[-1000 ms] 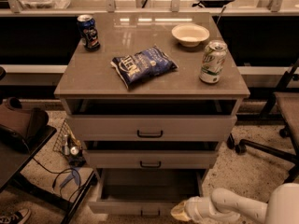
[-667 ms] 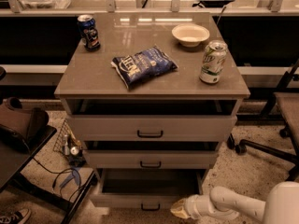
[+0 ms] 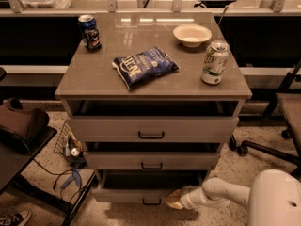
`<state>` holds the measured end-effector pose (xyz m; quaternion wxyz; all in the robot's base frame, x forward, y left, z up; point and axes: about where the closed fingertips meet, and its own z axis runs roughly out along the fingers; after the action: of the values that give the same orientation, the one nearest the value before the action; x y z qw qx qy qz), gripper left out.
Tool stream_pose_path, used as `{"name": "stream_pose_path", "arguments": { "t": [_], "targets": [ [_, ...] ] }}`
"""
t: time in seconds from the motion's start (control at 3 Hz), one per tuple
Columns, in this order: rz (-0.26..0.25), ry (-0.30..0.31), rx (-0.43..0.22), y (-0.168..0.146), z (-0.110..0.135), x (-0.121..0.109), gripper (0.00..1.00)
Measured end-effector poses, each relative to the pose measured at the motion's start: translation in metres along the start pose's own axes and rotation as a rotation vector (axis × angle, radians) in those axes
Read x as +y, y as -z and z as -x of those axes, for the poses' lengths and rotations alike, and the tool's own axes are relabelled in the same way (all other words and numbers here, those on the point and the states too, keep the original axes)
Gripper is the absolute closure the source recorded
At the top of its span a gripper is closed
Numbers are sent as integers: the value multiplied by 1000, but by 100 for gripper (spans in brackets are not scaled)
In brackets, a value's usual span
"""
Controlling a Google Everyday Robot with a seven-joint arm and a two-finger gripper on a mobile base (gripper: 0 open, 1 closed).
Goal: Close bottom drawer
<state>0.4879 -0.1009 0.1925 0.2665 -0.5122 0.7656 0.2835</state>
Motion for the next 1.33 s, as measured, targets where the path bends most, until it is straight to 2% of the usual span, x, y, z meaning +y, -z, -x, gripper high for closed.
{"name": "stream_pose_path", "arguments": {
  "t": [0.67,1.0,1.33],
  "targets": [
    [-10,-8,-31,-25,36,-57,100],
    [-9,-8,-31,-25,36,-57,100],
    [-40,-11,-31,-27,43,-63,100]
  ]
}}
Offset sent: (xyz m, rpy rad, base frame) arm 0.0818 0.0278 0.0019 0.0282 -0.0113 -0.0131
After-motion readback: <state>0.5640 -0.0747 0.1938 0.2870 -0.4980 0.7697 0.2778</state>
